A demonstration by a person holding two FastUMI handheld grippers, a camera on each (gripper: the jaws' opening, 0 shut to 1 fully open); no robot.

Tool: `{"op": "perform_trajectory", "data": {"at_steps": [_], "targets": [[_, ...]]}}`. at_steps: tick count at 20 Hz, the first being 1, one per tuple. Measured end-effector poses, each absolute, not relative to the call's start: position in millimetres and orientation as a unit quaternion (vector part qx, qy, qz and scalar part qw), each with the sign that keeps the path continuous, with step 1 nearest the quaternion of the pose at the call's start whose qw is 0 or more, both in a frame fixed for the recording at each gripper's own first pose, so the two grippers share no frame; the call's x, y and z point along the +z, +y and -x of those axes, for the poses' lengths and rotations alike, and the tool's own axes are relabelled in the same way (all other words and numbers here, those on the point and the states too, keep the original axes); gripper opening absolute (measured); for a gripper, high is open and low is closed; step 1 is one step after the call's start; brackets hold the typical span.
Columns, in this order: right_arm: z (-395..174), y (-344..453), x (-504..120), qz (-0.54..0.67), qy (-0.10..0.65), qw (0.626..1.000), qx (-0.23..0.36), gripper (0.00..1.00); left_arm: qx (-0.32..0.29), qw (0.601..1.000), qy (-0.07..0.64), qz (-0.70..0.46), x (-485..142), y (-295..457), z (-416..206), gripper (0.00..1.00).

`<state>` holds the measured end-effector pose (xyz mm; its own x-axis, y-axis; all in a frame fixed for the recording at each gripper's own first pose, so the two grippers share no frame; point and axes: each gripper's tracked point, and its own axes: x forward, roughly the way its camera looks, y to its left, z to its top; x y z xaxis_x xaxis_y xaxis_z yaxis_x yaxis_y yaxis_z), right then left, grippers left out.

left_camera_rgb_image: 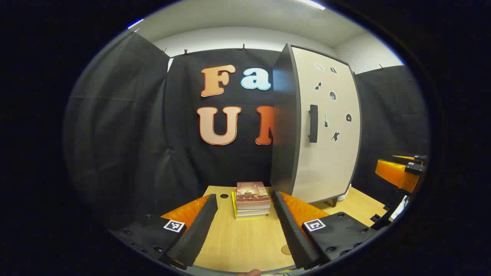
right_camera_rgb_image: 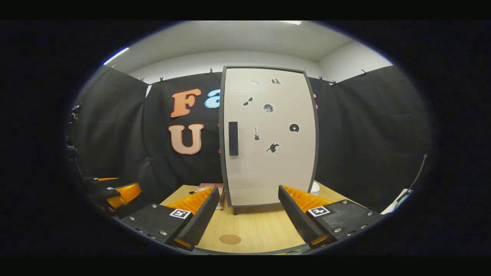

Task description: Open the cabinet door with the right hand, grasp the bottle in the cabinet with the left hand and place it on the coaster, then close the cabinet door with the right hand.

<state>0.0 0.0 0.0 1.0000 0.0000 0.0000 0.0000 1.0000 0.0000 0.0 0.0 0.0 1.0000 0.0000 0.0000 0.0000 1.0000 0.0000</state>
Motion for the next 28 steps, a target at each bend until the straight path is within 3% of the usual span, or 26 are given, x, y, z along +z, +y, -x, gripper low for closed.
{"op": "perform_trajectory", "data": {"at_steps": [1,4,6,7,14,23,24,28], "targets": [[-1.7,1.0,0.3,0.002,0.000,1.000,0.000,0.94,-0.001,1.000,0.000,0.002,-0.1,1.5,-0.8,0.94],[-5.1,1.5,0.3,0.003,0.004,1.000,-0.004,0.95,0.002,1.000,0.010,0.000,-5.7,6.7,-3.5,0.94],[-8.2,3.5,0.1,-0.001,0.003,1.000,-0.004,0.95,0.005,1.000,0.011,0.001,-6.9,10.5,-4.5,0.99],[-8.8,4.0,0.3,-0.001,0.003,1.000,-0.004,0.95,0.006,1.000,0.013,0.000,-7.3,12.8,-5.3,0.94],[-13.5,8.2,1.2,0.004,0.005,1.000,-0.010,0.95,0.007,1.000,0.015,-0.005,-10.5,23.0,-8.4,0.99],[-16.4,13.8,1.5,0.000,0.006,1.000,-0.016,0.94,0.011,1.000,0.020,-0.006,-14.1,37.9,-8.1,0.99],[-18.5,14.9,1.7,-0.002,0.008,1.000,-0.014,0.95,0.011,1.000,0.023,-0.004,-16.7,38.9,-7.6,0.94],[-34.9,17.3,16.6,0.003,-0.002,1.000,-0.015,0.95,0.011,1.000,0.024,0.002,-17.5,43.3,-12.0,0.97]]}}
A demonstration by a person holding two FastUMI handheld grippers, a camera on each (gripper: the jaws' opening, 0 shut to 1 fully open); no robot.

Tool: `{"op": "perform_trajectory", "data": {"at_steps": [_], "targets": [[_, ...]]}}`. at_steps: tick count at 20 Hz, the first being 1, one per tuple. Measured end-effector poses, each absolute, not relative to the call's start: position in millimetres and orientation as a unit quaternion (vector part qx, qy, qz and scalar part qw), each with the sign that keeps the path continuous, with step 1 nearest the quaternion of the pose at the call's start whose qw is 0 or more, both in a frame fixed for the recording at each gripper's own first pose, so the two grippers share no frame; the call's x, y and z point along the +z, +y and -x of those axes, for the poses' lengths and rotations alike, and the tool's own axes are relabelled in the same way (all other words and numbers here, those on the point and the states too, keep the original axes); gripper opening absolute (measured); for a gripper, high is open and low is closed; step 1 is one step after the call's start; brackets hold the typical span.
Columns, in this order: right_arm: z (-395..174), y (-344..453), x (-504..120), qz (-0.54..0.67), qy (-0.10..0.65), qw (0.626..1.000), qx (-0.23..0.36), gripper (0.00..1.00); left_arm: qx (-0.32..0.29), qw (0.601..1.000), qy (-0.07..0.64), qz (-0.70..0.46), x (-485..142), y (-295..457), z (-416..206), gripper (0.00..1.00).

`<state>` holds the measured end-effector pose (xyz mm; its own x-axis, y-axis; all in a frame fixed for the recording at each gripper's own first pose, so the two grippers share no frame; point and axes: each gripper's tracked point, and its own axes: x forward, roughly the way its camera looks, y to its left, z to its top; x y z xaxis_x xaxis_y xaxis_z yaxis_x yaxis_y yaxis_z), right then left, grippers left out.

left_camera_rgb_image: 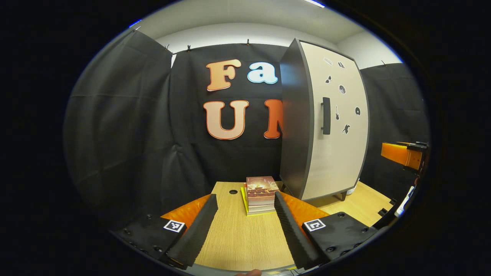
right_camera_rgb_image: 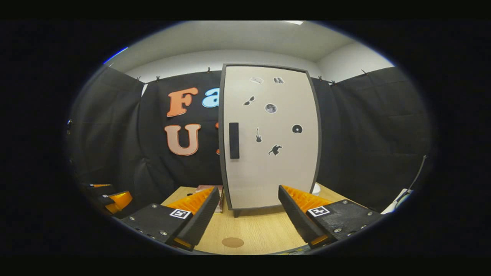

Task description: Open the cabinet door with the right hand, grasp the bottle in the cabinet with the left hand and place it on the coaster, then close the cabinet door with the right hand.

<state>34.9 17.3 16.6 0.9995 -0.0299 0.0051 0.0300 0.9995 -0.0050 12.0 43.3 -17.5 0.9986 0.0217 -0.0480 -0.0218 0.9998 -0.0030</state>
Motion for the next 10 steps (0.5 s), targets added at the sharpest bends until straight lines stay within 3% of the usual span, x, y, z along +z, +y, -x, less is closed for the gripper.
{"op": "perform_trajectory", "data": {"at_steps": [10], "targets": [[-124.8,42.6,58.8,0.014,-0.026,0.999,0.015,0.95,0.034,0.999,0.040,0.015,-28.6,68.3,-35.8,0.97]]}}
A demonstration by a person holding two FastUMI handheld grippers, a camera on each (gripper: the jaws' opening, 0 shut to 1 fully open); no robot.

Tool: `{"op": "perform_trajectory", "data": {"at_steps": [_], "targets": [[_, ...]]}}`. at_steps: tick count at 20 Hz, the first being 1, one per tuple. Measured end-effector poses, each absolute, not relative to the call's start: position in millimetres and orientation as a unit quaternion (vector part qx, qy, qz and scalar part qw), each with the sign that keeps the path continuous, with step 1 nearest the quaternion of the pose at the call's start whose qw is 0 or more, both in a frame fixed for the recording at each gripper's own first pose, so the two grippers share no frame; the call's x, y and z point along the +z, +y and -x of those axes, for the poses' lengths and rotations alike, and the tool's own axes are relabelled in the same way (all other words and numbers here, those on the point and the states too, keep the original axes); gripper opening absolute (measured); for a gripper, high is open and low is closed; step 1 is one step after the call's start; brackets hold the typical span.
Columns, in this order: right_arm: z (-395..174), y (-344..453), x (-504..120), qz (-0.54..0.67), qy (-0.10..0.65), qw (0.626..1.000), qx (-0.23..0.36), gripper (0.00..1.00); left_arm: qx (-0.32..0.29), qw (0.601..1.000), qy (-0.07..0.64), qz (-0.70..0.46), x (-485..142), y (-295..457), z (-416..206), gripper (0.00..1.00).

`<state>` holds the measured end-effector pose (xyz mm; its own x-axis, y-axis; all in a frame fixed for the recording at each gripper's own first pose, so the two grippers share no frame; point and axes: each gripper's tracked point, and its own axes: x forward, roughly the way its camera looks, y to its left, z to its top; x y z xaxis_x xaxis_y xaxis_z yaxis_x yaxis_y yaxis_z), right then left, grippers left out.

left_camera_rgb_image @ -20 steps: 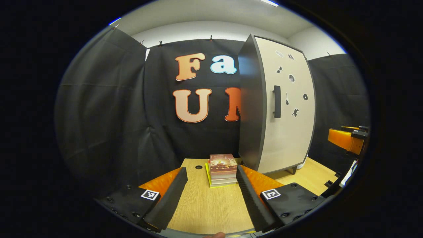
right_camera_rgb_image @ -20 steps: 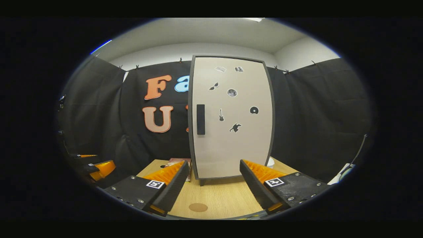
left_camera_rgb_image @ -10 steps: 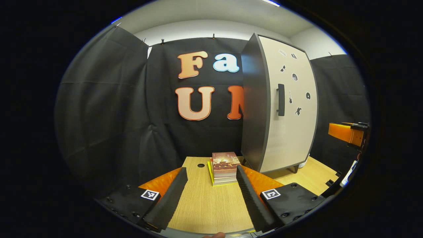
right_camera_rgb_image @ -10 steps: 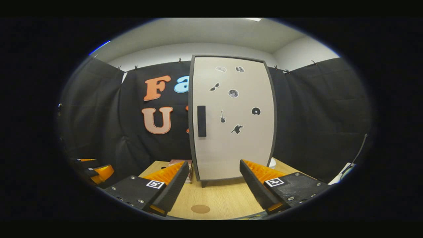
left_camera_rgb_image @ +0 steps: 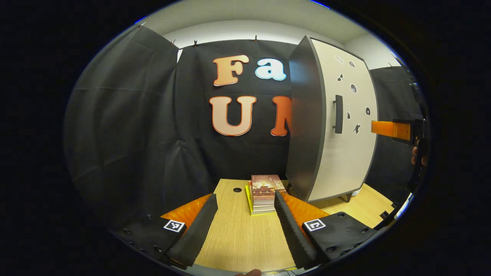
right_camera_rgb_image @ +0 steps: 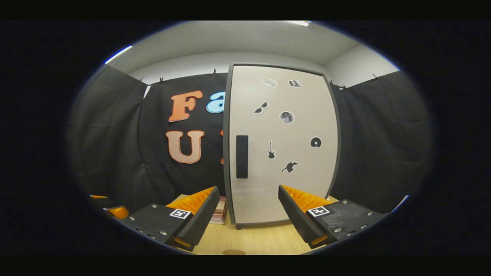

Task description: Open the cabinet door with the right hand, grasp the bottle in the cabinet with the left hand and place it on the coaster, then close the cabinet door with the right hand.

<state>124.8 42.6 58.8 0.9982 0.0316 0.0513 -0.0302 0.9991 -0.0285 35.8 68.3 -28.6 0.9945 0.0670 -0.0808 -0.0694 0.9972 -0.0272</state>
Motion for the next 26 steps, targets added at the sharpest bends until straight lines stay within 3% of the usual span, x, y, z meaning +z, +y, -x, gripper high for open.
{"op": "perform_trajectory", "data": {"at_steps": [13,19,20,22,25,26], "targets": [[-264.7,63.9,72.8,0.020,-0.024,0.999,0.026,0.95,0.098,0.993,0.071,0.005,-55.3,130.7,-60.6,0.97],[-291.8,56.1,78.3,0.003,-0.034,0.999,0.018,0.93,0.116,0.989,0.087,0.003,-66.6,145.0,-67.6,0.97],[-292.3,54.9,76.4,0.005,-0.029,0.999,0.017,0.91,0.117,0.989,0.089,0.005,-68.0,145.7,-67.7,0.97],[-294.6,54.5,74.2,0.010,-0.025,0.999,0.018,0.76,0.120,0.989,0.088,0.006,-67.6,148.0,-69.0,0.97],[-292.7,52.4,72.6,0.015,-0.022,0.999,0.019,0.37,0.120,0.989,0.090,0.008,-67.8,146.9,-72.3,0.97],[-292.1,52.9,72.0,0.012,-0.018,1.000,0.021,0.36,0.119,0.989,0.091,0.008,-68.9,144.0,-71.0,0.97]]}}
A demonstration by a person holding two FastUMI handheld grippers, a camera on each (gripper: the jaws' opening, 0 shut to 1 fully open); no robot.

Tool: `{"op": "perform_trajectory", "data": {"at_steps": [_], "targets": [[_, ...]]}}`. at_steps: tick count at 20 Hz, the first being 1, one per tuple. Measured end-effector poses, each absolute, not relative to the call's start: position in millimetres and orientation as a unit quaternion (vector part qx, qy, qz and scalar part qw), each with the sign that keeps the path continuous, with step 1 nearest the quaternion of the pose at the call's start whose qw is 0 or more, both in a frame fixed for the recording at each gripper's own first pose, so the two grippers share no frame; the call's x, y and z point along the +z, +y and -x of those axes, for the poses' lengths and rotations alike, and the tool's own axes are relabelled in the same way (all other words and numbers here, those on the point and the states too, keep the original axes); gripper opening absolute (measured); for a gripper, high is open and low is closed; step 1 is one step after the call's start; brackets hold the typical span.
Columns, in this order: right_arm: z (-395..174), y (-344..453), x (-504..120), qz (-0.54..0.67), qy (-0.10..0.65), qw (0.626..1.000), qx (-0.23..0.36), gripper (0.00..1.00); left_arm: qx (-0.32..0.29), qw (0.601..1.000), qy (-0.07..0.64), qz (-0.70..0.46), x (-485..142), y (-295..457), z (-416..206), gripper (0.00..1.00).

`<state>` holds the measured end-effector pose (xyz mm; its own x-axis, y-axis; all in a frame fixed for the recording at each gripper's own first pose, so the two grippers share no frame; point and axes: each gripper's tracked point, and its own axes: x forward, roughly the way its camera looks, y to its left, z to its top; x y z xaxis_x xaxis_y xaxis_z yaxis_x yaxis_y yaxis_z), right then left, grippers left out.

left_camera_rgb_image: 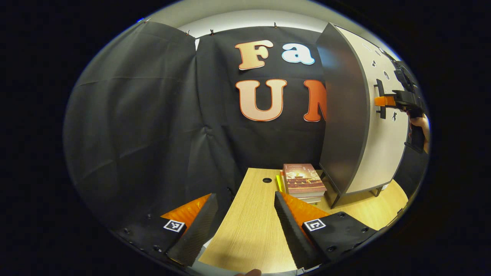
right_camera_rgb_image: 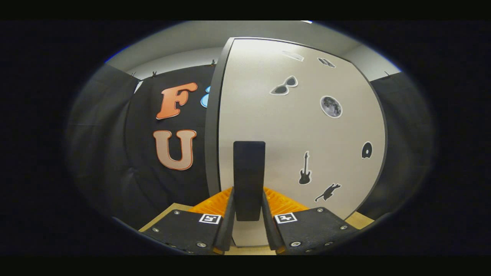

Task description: Open the cabinet door with the right hand, grasp the bottle in the cabinet with the left hand and place it on the coaster, then close the cabinet door with the right hand.

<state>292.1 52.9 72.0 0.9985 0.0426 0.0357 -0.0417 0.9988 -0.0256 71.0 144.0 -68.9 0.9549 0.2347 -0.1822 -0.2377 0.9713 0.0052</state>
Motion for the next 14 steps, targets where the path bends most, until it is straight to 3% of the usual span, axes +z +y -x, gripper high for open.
{"op": "perform_trajectory", "data": {"at_steps": [8,11,14], "targets": [[-281.4,50.1,72.4,-0.004,-0.011,0.999,0.031,0.30,0.106,0.992,0.072,-0.002,-52.4,119.7,-58.4,0.97],[-275.7,47.2,71.9,-0.004,-0.014,0.999,0.033,0.34,0.108,0.992,0.062,-0.007,-43.9,113.6,-48.5,0.97],[-271.9,45.1,71.9,-0.010,-0.018,0.999,0.041,0.24,0.107,0.993,0.055,-0.013,-38.6,104.6,-36.8,0.97]]}}
